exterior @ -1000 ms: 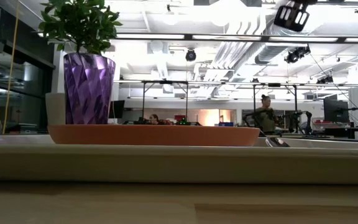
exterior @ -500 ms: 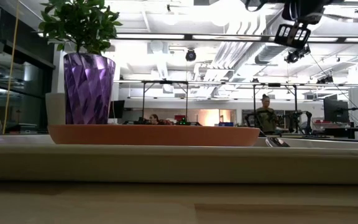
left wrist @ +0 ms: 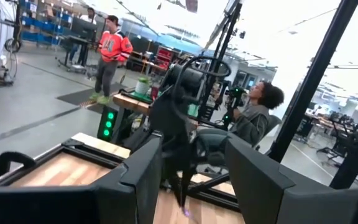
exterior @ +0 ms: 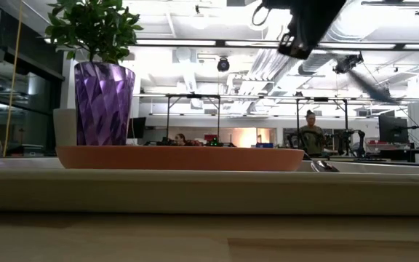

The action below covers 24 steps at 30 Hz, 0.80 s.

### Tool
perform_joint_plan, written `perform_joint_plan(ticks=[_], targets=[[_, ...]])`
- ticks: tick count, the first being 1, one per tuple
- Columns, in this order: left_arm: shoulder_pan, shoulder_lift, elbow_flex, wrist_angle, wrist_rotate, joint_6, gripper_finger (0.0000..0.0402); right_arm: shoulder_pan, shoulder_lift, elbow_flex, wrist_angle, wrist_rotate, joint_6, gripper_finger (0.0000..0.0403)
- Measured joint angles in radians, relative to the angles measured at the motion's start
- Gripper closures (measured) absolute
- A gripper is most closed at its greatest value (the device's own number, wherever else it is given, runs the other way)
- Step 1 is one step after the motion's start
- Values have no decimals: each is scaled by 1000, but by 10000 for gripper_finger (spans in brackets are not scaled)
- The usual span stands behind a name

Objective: Pick and place plate/cup/fork/spoon on tray
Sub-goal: Put the purple fork to the left side of the orange spoon on the gray serving tray

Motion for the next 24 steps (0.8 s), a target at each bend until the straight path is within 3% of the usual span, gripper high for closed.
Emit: perform_joint_plan(ticks=[10, 24], targets=[[0, -4, 0, -1, 0, 6, 241, -15, 76, -83, 74, -9, -48, 403], [0, -4, 0, -4, 0, 6, 241, -15, 76, -218, 267, -17, 34, 403]])
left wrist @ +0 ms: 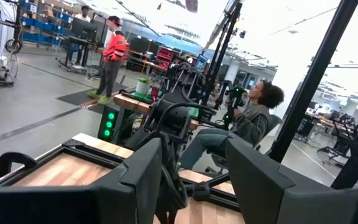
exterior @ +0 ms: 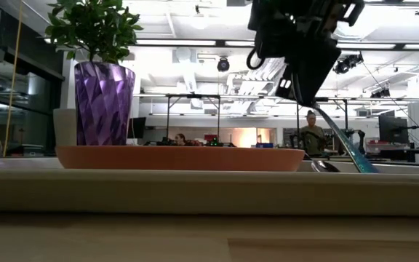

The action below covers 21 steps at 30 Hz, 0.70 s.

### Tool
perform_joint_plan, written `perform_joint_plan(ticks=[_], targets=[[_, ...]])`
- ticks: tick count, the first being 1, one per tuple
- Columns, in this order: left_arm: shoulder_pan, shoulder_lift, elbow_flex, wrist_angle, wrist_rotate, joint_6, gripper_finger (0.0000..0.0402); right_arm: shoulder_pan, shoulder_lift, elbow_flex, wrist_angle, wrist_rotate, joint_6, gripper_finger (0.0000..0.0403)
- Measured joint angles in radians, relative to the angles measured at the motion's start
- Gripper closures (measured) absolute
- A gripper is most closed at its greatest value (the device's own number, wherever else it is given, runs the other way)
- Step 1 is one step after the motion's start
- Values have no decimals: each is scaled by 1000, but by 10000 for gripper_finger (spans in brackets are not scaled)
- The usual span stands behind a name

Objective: Pick and place plate/cup/fork/spoon on tray
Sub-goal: Put the purple fork to the left side of the orange spoon on the gray serving tray

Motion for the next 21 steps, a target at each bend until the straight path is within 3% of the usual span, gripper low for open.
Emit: perform_joint_plan(ticks=[11, 21], targets=[[0, 0, 0, 0, 0, 0, 241, -1, 9, -64, 119, 14, 38, 403], [2, 0, 0, -5, 0, 0, 241, -12, 9, -219, 311, 12, 203, 402]])
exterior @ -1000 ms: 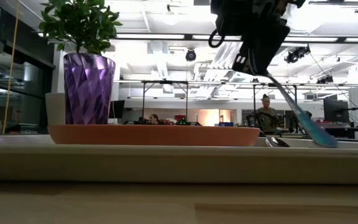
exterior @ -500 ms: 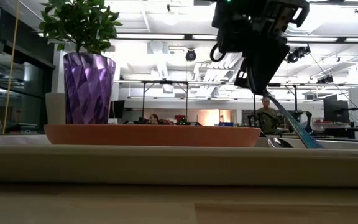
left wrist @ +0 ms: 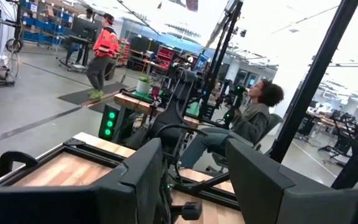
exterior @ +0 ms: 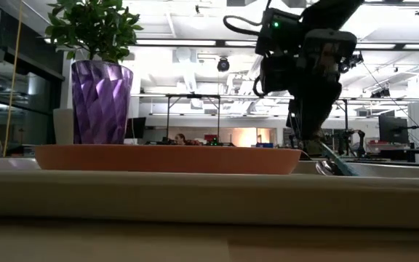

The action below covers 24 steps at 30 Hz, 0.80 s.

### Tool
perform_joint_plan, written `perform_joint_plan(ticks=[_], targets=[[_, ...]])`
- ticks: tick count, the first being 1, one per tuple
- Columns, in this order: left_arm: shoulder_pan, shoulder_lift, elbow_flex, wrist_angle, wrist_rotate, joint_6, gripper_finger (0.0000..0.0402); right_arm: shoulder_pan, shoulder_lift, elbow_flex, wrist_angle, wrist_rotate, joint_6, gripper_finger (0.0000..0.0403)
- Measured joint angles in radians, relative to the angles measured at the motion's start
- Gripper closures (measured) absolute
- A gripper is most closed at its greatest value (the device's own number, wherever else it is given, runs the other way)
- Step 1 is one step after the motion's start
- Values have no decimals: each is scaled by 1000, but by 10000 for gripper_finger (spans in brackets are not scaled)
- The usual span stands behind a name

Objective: Pick and place plate/cup/fork/spoon on tray
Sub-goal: Put the purple fork to the left side of the orange spoon on the gray serving tray

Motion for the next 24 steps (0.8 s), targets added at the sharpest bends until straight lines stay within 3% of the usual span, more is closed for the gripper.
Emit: perform_joint_plan(ticks=[5, 16, 24], targets=[[3, 0, 0, 0, 0, 0, 241, 0, 0, -49, 98, -8, 48, 402], [3, 0, 0, 0, 0, -1, 241, 1, 1, -57, 131, 24, 44, 402], [3, 8, 0, 0, 0, -3, 241, -1, 72, -56, 169, 15, 55, 401]])
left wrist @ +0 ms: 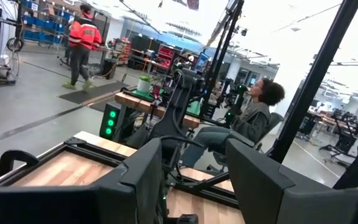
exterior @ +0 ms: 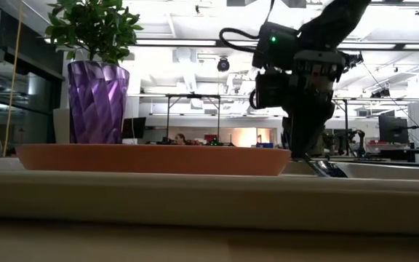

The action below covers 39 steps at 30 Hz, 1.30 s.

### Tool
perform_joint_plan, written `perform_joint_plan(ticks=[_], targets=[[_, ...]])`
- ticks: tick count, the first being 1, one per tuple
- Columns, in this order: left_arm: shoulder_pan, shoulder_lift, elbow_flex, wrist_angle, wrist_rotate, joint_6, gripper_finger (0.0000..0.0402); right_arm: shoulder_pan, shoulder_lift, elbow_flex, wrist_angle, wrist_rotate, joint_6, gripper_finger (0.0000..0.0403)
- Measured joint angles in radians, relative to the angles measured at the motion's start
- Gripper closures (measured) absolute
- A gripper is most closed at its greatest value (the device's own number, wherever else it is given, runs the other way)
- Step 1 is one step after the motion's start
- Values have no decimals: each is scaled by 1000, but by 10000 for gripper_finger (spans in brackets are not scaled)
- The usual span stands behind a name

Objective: Pick and place plate/cup/fork/spoon on tray
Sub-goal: Put the purple fork to the left side of the orange spoon on the gray serving tray

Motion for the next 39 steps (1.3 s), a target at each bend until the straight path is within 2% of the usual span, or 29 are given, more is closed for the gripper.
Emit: perform_joint_plan(ticks=[4, 15, 29, 39], targets=[[0, 7, 0, -2, 0, 0, 241, 1, 24, 0, 26, -9, 5, 392], [0, 10, 0, 0, 0, 0, 241, 1, 66, -1, 22, 22, 33, 331], [0, 10, 0, 0, 0, 2, 241, 1, 66, 10, 17, 0, 34, 317], [0, 10, 0, 0, 0, 3, 241, -1, 47, 15, -9, -8, 33, 234]])
